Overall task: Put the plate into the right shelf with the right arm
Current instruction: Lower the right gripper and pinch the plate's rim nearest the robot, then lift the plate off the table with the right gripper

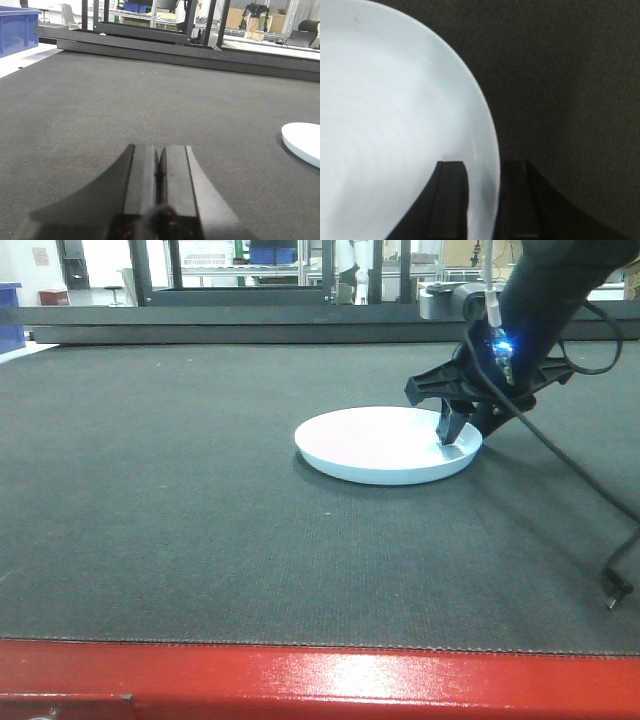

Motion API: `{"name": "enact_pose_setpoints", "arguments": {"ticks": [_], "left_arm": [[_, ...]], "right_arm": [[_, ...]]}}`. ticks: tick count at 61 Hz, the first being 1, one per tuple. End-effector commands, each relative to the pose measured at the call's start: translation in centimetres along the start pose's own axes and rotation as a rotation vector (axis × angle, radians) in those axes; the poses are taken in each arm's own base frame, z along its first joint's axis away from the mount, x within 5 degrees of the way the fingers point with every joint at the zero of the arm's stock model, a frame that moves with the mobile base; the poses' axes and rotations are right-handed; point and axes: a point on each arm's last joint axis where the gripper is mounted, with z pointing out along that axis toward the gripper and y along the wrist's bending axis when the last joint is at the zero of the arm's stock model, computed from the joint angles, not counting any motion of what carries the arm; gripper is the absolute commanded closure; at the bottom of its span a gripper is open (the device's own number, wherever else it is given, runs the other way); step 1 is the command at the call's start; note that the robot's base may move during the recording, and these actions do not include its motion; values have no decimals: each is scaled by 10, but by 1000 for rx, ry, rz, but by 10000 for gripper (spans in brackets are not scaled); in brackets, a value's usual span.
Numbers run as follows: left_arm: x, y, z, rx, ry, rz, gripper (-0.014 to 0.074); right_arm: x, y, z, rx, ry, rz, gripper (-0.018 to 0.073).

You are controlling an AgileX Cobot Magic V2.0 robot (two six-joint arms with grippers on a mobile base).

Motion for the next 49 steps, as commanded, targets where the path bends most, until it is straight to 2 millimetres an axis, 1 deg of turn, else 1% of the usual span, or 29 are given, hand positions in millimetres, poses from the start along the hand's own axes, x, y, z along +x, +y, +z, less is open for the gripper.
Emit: {"name": "enact_pose_setpoints", "arguments": {"ticks": [1, 6, 11, 14, 20, 22, 24, 27, 28, 32, 33, 35, 40, 41, 42, 45, 49], "left_arm": [[-6, -1, -1, 16, -93, -6, 643], [-6, -1, -1, 16, -93, -6, 643], [-6, -1, -1, 16, -93, -6, 643], [-6, -1, -1, 16, -93, -6, 643], [-6, -1, -1, 16, -93, -6, 643], [-6, -1, -1, 16, -93, -6, 643], [-6, -1, -1, 16, -93, -6, 643], [-6, -1, -1, 16, -93, -6, 643], [-6, -1, -1, 16, -93, -6, 643], [-6, -1, -1, 16, -93, -6, 643], [-6, -1, -1, 16, -93, -6, 643], [-6, -1, -1, 16, -93, -6, 643], [-6, -1, -1, 16, -93, -6, 643], [-6, -1, -1, 16, -93, -6, 643], [-6, -1, -1, 16, -93, -6, 643], [-6, -1, -1, 16, -93, -6, 643], [-6, -1, -1, 16, -93, -6, 643]], "right_arm": [[-23, 1, -23, 5, -117, -17, 337], [-23, 1, -22, 8, -113, -24, 423], [-23, 0, -24, 15, -113, -38, 551], [-25, 0, -28, 15, -120, -38, 525], [-30, 0, -44, 18, -140, -45, 531], [-32, -1, -50, 22, -150, -44, 531], [-36, -3, -64, 25, -173, -40, 531], [-38, -6, -77, 30, -188, -35, 531], [-39, -7, -84, 33, -201, -31, 531], [-38, -10, -103, 38, -227, -27, 531], [-38, -11, -111, 41, -242, -25, 531], [-37, -13, -121, 45, -261, -21, 531], [-27, -18, -146, 58, -306, -11, 531], [-22, -19, -148, 60, -305, -8, 531], [-20, -19, -156, 63, -321, -7, 531], [-10, -22, -171, 72, -345, 0, 531], [5, -25, -187, 81, -366, 7, 531]]}}
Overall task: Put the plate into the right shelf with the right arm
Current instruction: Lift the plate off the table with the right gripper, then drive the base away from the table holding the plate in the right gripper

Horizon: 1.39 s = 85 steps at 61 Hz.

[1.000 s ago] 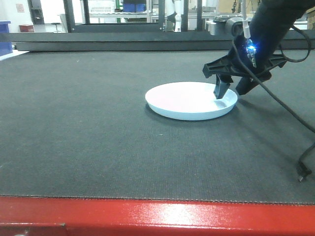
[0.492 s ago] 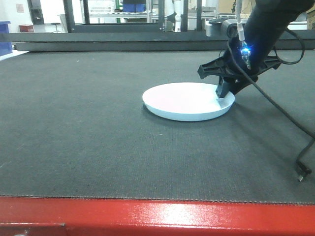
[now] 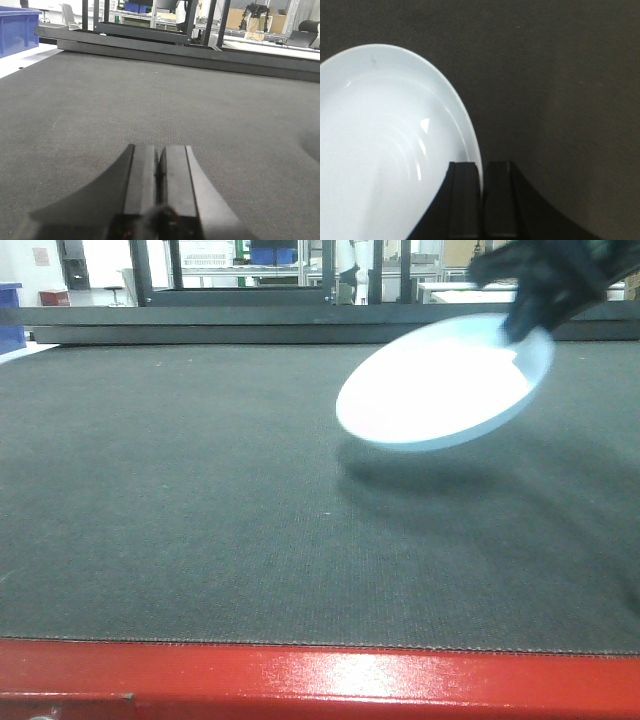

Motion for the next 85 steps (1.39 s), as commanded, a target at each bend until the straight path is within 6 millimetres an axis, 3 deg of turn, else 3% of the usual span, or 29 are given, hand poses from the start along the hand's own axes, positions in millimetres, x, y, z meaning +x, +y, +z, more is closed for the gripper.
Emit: {"name": "enact_pose_setpoints", "arguments": {"ticks": [1, 20, 38, 47, 55, 85], "left_arm": [[-6, -1, -1, 16, -93, -6, 643], [-6, -1, -1, 16, -93, -6, 643], [-6, -1, -1, 16, -93, -6, 643], [-6, -1, -1, 16, -93, -6, 643], [-6, -1, -1, 16, -93, -6, 643], [-6, -1, -1, 16, -93, -6, 643]], "right_arm": [[-3, -6, -46, 22, -163, -4, 531], [73, -4, -144, 32, -298, -1, 531], [134, 0, -249, 45, -668, -7, 531], [156, 1, -287, 57, -827, -15, 531], [164, 1, -297, 58, -870, -15, 531], [160, 1, -303, 60, -944, -16, 531]]}}
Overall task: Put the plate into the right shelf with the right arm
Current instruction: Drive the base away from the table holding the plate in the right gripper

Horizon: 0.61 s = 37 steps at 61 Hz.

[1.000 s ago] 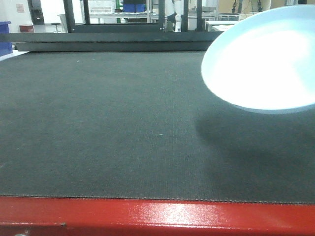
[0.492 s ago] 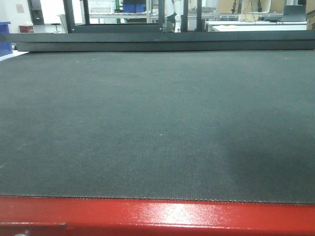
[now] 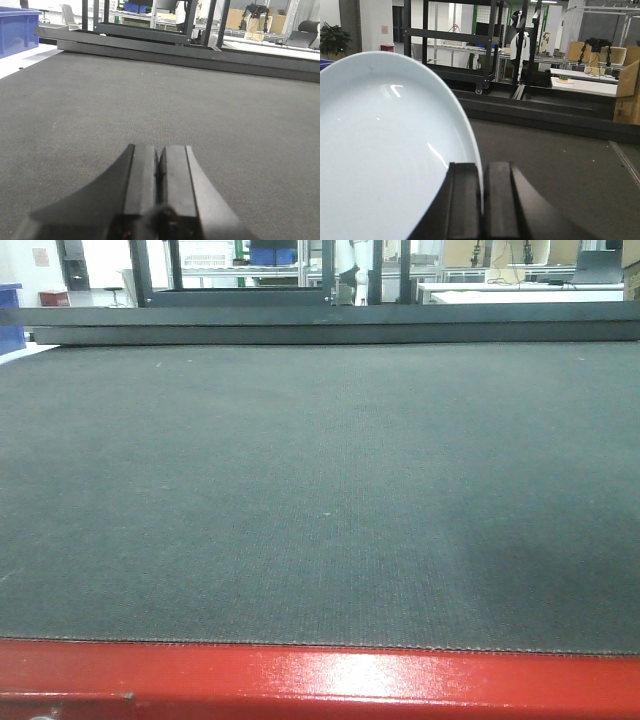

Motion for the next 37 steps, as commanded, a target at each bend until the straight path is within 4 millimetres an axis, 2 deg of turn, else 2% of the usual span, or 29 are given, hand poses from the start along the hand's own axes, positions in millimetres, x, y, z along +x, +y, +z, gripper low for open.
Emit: {"name": "enact_pose_setpoints", "arguments": {"ticks": [1, 37], "left_arm": [[-6, -1, -1, 16, -93, -6, 643], [-6, -1, -1, 16, -93, -6, 643]], "right_arm": [[-17, -1, -1, 12, -121, -19, 531], [-17, -1, 0, 12, -119, -19, 531]]}}
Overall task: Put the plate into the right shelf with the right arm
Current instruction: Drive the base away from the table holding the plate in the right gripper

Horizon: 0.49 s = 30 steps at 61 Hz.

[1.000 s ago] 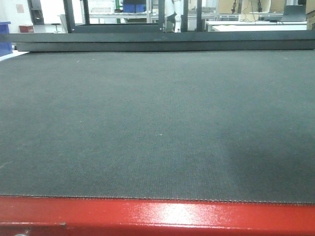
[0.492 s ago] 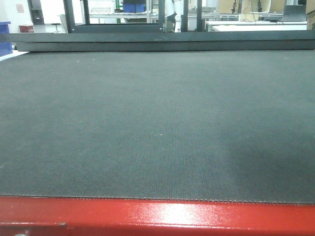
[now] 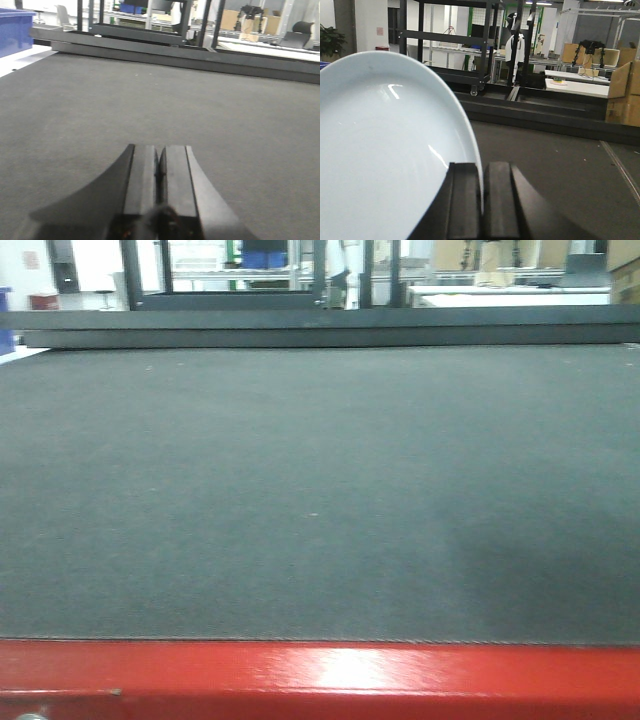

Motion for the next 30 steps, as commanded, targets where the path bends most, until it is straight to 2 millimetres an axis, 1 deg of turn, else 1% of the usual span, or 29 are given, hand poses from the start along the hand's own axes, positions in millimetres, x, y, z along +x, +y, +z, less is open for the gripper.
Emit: {"name": "enact_pose_setpoints", "arguments": {"ticks": [1, 30], "left_arm": [[-6, -1, -1, 16, -93, -6, 643], [-6, -1, -1, 16, -93, -6, 643]], "right_arm": [[-17, -1, 0, 12, -116, -18, 531], [-17, -1, 0, 12, -116, -18, 531]]}}
